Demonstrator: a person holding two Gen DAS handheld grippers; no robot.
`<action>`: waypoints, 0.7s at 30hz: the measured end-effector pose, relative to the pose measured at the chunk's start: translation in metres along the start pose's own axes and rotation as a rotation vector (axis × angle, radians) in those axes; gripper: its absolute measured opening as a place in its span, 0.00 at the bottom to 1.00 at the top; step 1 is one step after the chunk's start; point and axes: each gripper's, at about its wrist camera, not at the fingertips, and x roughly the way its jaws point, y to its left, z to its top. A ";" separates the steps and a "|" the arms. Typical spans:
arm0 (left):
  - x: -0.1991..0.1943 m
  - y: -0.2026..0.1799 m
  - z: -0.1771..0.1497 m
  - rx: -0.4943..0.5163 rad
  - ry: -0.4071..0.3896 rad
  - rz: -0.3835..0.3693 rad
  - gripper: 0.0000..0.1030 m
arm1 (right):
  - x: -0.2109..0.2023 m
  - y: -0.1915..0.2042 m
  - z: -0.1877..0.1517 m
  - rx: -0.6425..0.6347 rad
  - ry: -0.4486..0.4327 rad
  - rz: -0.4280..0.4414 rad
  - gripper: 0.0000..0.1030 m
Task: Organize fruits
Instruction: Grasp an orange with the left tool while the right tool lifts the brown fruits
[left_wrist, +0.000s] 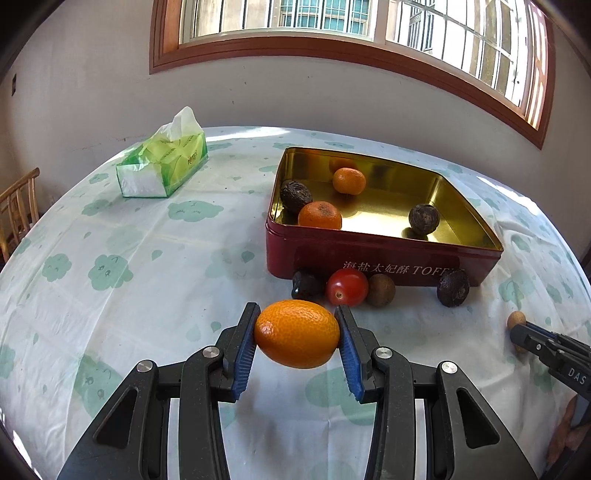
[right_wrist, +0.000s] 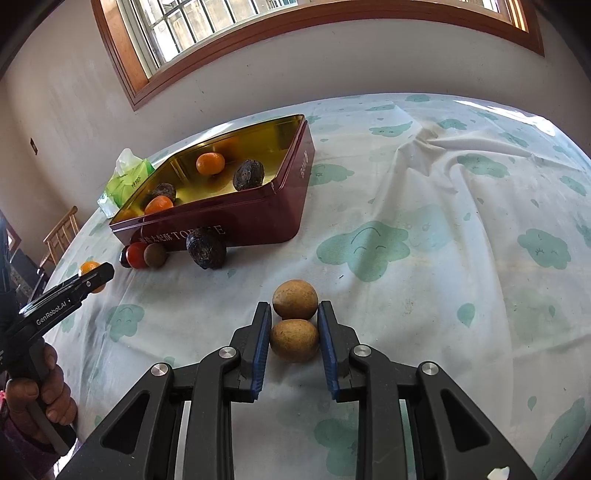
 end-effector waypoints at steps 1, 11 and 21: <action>-0.005 0.000 -0.001 0.009 -0.006 0.011 0.41 | -0.002 0.000 -0.002 0.016 0.002 0.021 0.23; -0.055 -0.001 0.003 0.056 -0.113 0.066 0.41 | -0.048 0.049 -0.004 -0.057 -0.085 0.106 0.23; -0.087 -0.009 0.018 0.085 -0.183 0.077 0.41 | -0.086 0.081 0.007 -0.097 -0.168 0.180 0.23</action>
